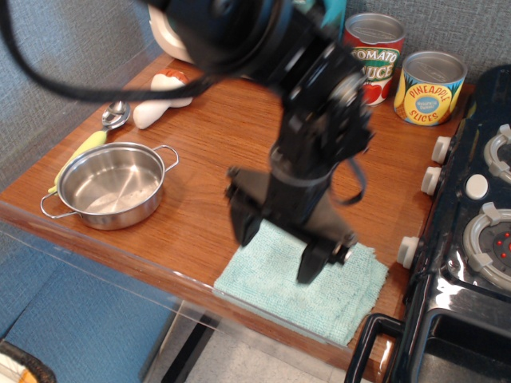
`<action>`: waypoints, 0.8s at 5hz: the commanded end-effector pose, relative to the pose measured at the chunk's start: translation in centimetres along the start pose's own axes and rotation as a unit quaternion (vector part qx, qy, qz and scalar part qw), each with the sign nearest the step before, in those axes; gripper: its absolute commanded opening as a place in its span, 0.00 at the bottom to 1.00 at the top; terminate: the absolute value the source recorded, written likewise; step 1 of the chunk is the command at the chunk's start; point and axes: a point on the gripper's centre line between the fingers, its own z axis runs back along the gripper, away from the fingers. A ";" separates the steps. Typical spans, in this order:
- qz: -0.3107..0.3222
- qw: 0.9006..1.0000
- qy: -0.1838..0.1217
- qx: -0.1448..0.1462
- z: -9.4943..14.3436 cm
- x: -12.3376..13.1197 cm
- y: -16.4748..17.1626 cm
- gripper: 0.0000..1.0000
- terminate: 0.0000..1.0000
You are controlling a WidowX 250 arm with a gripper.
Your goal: Push the blue towel to the back of the table
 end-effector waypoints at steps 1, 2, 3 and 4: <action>-0.010 1.000 0.005 -0.022 -2.2 -1.1 -1.8 1.00 0.00; -0.001 1.000 0.017 -0.020 -3.6 -1.4 -0.8 1.00 0.00; 0.026 1.000 0.005 -0.014 -4.0 0.2 1.7 1.00 0.00; 0.053 0.998 0.005 -0.013 -4.7 2.5 4.0 1.00 0.00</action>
